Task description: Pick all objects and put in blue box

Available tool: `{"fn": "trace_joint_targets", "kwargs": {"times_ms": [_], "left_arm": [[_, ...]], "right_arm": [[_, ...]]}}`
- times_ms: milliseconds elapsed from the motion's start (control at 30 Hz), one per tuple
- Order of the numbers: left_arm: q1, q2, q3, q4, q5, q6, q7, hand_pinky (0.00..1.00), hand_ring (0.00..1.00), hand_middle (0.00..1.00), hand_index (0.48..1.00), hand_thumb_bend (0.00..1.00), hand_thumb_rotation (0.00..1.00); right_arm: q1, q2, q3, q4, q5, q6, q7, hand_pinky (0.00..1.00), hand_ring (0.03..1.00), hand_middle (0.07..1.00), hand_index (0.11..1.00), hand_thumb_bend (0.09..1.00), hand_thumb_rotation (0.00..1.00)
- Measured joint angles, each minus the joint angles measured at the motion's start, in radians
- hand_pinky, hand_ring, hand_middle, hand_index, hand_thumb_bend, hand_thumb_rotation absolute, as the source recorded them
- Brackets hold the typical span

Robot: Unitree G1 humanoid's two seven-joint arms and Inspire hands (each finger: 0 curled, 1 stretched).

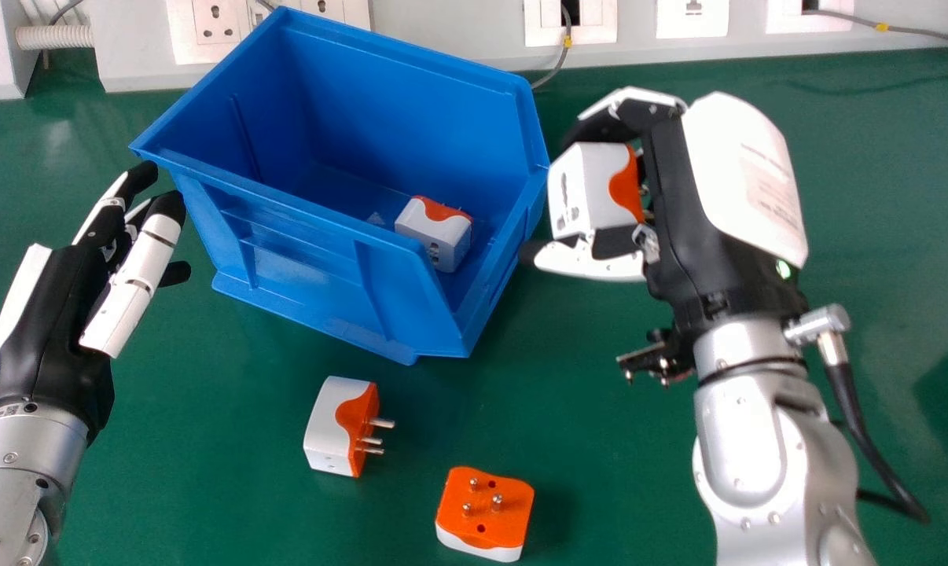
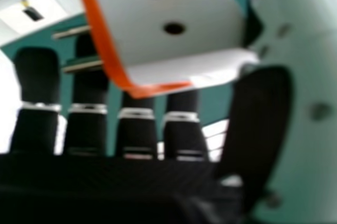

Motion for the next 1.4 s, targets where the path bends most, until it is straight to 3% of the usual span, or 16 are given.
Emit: {"fn": "trace_joint_targets", "kwargs": {"times_ms": [167,467,800,967,1133,1400], "left_arm": [[0.000,0.000,-0.001,0.003,0.001,-0.002,0.011,0.80,0.89,0.90,0.935,0.40,0.77],[0.004,-0.003,-0.004,0.002,0.001,-0.013,0.016,0.79,0.89,0.90,0.933,0.40,0.76],[0.017,-0.019,-0.004,-0.010,0.001,-0.020,0.022,0.79,0.88,0.90,0.931,0.40,0.76],[0.034,-0.028,-0.004,-0.014,0.001,-0.024,0.028,0.78,0.88,0.90,0.930,0.40,0.75],[0.058,-0.034,-0.005,-0.015,0.004,-0.057,0.035,0.79,0.88,0.90,0.931,0.40,0.75],[0.123,-0.056,-0.004,-0.020,0.011,-0.106,0.035,0.79,0.89,0.90,0.932,0.39,0.75]], "right_arm": [[-0.090,0.004,-0.009,0.119,0.018,-0.049,-0.018,0.26,0.413,0.531,0.559,0.481,0.00],[-0.272,0.025,-0.009,0.361,0.060,-0.119,-0.052,0.27,0.414,0.532,0.559,0.481,0.00],[-0.470,0.070,0.009,0.655,0.095,-0.165,-0.084,0.28,0.416,0.536,0.546,0.483,0.00],[-0.561,0.094,0.032,0.821,0.111,-0.193,-0.103,0.29,0.422,0.536,0.544,0.485,0.00],[-0.626,0.110,0.057,0.960,0.128,-0.249,-0.120,0.30,0.426,0.539,0.541,0.486,0.00],[-0.702,0.129,0.093,1.134,0.132,-0.298,-0.143,0.32,0.433,0.547,0.514,0.489,0.00]]}}
